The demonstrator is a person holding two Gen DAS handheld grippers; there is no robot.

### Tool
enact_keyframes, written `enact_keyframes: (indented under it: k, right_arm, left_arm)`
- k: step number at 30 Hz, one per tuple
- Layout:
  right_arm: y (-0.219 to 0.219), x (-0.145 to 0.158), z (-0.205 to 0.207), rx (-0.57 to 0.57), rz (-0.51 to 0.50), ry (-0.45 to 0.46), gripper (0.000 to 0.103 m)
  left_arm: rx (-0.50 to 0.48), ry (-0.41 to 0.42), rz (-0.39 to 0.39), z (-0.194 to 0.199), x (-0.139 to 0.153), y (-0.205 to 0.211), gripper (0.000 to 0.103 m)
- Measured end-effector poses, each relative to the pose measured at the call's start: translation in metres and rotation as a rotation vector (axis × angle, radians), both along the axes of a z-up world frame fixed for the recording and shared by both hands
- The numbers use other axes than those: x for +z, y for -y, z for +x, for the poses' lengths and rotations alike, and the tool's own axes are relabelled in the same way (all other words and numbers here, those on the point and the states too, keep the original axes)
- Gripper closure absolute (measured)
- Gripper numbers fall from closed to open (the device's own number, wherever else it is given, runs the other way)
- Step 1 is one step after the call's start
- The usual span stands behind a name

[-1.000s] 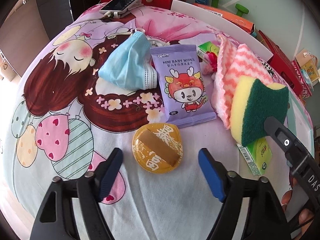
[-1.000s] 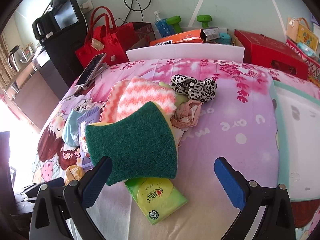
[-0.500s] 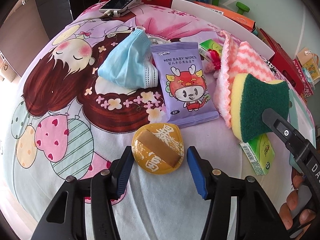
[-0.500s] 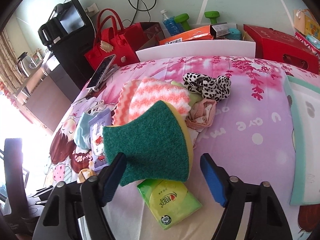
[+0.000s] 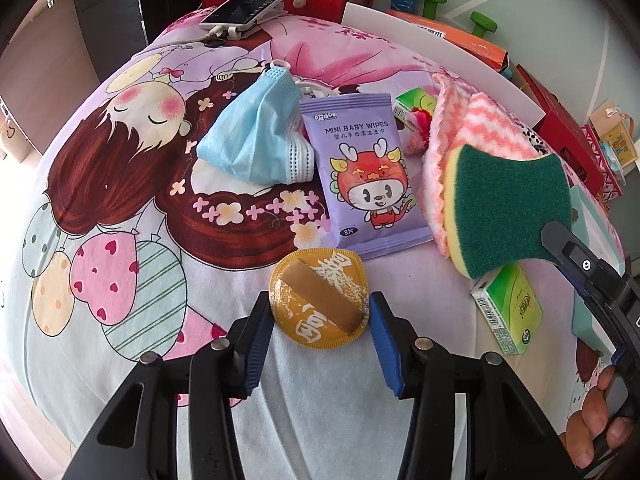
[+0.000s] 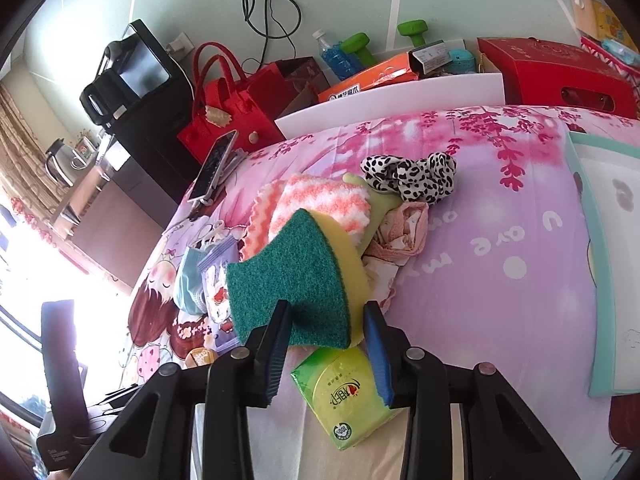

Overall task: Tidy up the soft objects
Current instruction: 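Carry the sponge and packet to the white tray and release both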

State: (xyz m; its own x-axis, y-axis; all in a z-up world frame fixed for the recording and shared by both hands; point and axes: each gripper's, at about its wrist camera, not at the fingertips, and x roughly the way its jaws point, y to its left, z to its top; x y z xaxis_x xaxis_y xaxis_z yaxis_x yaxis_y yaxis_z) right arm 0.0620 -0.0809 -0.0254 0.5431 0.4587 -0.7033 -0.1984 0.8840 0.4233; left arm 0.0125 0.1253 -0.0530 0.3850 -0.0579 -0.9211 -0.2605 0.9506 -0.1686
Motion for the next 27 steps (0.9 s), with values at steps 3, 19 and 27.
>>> enact_keyframes:
  k: [3,19,27]
  right_arm:
    - [0.001,0.005,-0.002,0.005,0.010,0.011,0.072]
    - [0.035,0.050,-0.014,-0.033,0.136,0.117,0.076]
    - [0.095,0.067,-0.015,-0.210,0.145,0.156,0.076]
  left_arm:
    - [0.000,0.016,0.006,-0.001,0.006,-0.001,0.054]
    - [-0.023,0.135,0.093,-0.001,0.060,0.022,0.054]
    - [-0.158,0.194,0.128,0.020,0.093,0.079,0.054]
